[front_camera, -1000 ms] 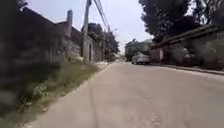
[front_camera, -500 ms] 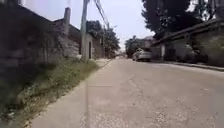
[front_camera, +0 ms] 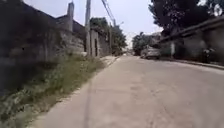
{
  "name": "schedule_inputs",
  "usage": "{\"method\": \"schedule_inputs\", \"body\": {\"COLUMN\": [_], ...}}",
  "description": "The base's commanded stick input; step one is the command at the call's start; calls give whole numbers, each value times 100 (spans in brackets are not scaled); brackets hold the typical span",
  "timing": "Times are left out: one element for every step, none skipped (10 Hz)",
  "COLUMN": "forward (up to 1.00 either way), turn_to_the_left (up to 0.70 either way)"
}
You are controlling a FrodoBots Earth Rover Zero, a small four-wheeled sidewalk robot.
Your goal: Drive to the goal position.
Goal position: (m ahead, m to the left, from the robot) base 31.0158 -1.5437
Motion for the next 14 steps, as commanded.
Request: {"method": "schedule_inputs", "body": {"forward": [100,100,100,100,100,100,100,100,100,100,100,100,100,100], "turn_to_the_left": [2,2,2,-10,-29,-38,-38,-38,-38,-38,-38,-38,-38,-38]}}
